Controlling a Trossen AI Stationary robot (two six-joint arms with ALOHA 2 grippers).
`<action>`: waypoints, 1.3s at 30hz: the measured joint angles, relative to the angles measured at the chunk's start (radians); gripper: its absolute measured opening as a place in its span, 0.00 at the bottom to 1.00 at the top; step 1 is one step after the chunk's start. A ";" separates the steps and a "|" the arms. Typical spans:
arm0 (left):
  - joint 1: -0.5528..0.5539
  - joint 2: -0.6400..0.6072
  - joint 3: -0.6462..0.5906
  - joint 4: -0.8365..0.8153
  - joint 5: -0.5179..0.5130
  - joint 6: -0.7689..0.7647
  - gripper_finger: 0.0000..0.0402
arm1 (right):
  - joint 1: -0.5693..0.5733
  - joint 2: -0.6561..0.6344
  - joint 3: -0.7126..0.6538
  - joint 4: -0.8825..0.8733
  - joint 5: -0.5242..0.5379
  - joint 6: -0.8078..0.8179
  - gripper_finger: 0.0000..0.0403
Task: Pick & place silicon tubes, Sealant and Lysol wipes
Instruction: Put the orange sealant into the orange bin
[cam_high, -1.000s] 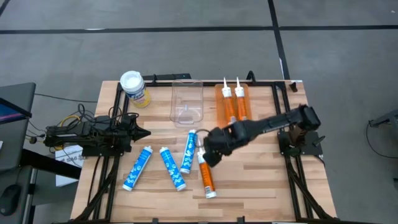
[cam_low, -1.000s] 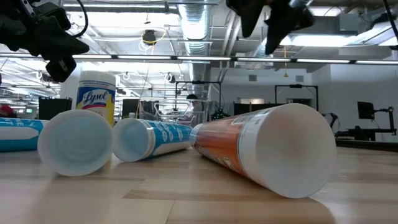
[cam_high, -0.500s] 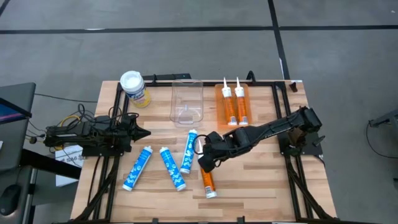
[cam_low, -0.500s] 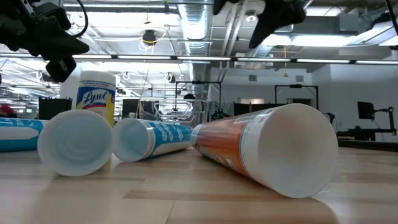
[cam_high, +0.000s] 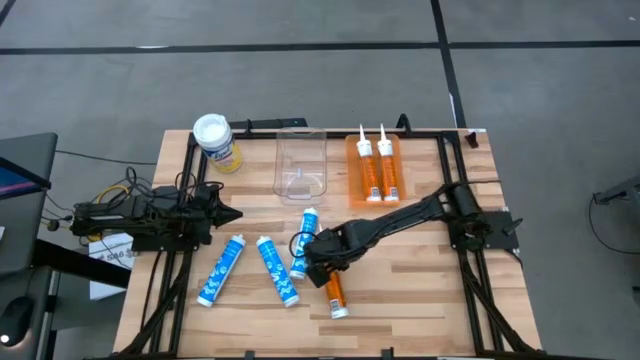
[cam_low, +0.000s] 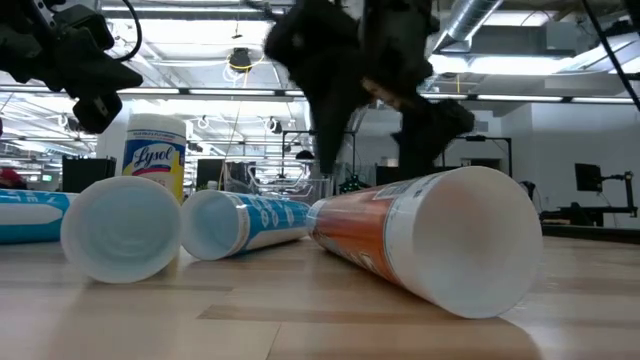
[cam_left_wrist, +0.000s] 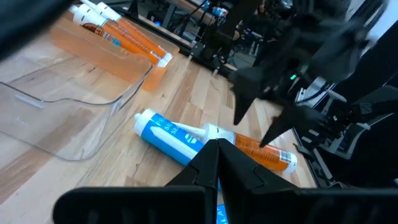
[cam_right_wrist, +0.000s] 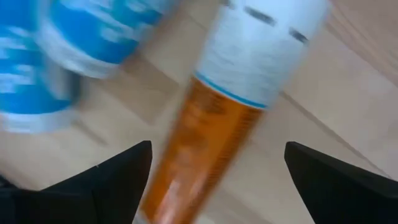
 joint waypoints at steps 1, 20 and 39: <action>0.000 0.000 0.000 0.000 0.000 0.000 0.00 | -0.003 0.013 -0.001 0.003 -0.012 0.001 0.89; 0.000 0.011 0.000 -0.031 0.000 0.001 0.00 | 0.013 0.124 0.004 0.136 -0.032 -0.080 0.89; 0.000 0.012 0.000 -0.027 0.017 -0.001 0.00 | 0.016 0.087 -0.006 -0.024 0.046 0.079 0.48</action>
